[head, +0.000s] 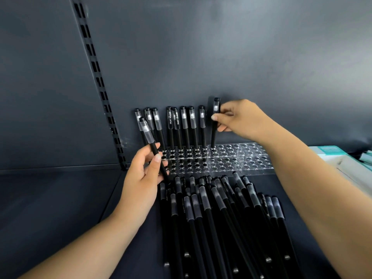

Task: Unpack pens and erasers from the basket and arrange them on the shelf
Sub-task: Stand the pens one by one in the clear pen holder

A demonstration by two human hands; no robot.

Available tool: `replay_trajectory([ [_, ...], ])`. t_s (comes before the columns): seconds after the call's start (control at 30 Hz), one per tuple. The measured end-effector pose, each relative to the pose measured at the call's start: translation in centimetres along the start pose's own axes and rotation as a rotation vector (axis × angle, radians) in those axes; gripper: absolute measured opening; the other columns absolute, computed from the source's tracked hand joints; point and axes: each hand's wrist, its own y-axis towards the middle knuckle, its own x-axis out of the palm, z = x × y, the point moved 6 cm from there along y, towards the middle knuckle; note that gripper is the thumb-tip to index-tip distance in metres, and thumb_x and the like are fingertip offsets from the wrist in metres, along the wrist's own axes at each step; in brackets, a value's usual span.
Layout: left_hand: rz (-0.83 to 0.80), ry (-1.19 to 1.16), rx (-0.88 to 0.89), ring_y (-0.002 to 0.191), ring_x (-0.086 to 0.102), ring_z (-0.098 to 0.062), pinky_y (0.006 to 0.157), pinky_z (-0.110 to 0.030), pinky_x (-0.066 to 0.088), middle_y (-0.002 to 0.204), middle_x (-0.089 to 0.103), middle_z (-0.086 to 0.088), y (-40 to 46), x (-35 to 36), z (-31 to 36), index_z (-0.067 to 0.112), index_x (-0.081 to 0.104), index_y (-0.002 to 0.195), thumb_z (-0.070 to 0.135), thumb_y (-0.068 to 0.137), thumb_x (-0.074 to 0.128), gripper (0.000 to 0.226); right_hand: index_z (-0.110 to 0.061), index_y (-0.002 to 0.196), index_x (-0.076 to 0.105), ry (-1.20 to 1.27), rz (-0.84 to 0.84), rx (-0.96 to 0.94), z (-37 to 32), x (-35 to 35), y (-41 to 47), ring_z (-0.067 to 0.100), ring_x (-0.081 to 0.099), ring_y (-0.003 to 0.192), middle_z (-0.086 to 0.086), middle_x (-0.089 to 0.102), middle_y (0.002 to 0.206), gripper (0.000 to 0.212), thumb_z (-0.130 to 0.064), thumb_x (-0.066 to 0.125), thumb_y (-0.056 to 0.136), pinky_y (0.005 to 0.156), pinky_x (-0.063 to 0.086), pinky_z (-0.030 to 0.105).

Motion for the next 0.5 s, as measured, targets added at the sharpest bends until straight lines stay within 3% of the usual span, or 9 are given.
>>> replay_trajectory([
  [0.17,0.011,-0.011,0.000,0.088,0.064,0.001,0.081,-0.027,0.052,0.085,0.062,0.017,0.1,-0.2,0.0,0.042,0.055,0.099,0.018,0.093,0.045,0.027,0.003,0.088,0.062,0.120,-0.095,0.090,1.0,1.5,-0.2,0.006,0.063,0.064,0.001,0.064,0.071,0.025,-0.021,0.058,0.089,0.074,0.055,0.026],
  [0.27,0.006,-0.026,-0.004,0.084,0.065,0.001,0.075,-0.019,0.055,0.082,0.064,0.017,0.0,-0.1,0.2,0.040,0.056,0.099,0.016,0.094,0.045,0.027,-0.001,0.086,0.066,0.142,-0.097,0.123,1.4,1.5,-0.1,0.013,0.066,0.071,0.002,0.067,0.074,0.024,-0.025,0.060,0.087,0.079,0.055,0.030],
  [0.4,0.012,0.009,-0.017,0.079,0.065,0.002,0.076,-0.021,0.055,0.088,0.064,0.009,-0.1,-0.2,0.2,0.039,0.055,0.100,0.018,0.094,0.045,0.024,-0.009,0.080,0.068,-0.065,-0.191,0.129,1.5,1.9,-0.6,0.017,0.067,0.081,0.005,0.070,0.079,0.025,-0.031,0.061,0.086,0.085,0.052,0.035],
  [0.5,0.000,0.062,-0.012,0.080,0.064,0.005,0.082,-0.025,0.050,0.080,0.067,0.022,-0.2,-0.2,0.2,0.043,0.053,0.096,0.018,0.092,0.047,0.026,-0.008,0.082,0.071,-0.174,-0.215,0.120,0.8,1.2,-1.0,0.018,0.064,0.082,0.006,0.070,0.080,0.028,-0.034,0.061,0.086,0.080,0.048,0.028],
])
